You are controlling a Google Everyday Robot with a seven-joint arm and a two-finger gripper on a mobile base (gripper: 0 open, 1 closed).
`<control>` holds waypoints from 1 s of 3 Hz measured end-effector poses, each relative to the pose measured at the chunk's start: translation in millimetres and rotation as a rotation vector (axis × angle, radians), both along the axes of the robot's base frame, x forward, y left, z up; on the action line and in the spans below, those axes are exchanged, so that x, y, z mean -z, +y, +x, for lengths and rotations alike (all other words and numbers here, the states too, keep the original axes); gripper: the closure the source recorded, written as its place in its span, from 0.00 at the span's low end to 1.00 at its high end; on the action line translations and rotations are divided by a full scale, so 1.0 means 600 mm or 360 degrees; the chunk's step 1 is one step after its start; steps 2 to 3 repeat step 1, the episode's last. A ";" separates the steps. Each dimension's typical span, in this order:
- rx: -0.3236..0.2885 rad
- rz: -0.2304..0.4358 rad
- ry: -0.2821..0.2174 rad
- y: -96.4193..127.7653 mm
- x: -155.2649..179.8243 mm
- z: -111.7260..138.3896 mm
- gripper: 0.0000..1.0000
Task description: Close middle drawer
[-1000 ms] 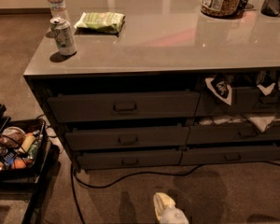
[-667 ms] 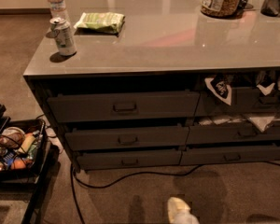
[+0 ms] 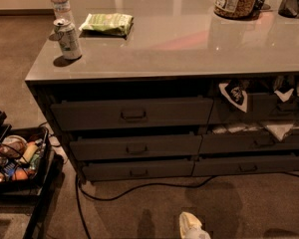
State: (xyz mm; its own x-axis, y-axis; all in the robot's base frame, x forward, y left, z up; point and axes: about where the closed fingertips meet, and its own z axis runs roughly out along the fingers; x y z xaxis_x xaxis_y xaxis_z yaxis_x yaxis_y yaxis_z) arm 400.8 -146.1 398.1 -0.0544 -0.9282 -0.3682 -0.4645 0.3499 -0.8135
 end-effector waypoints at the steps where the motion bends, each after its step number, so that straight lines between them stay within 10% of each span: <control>1: 0.0000 0.0000 0.0000 0.000 0.000 0.000 0.58; 3: 0.0000 0.0000 0.0000 0.000 0.000 0.000 0.58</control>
Offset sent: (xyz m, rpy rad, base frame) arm 0.0000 0.0000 0.0000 0.0000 0.0000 0.0000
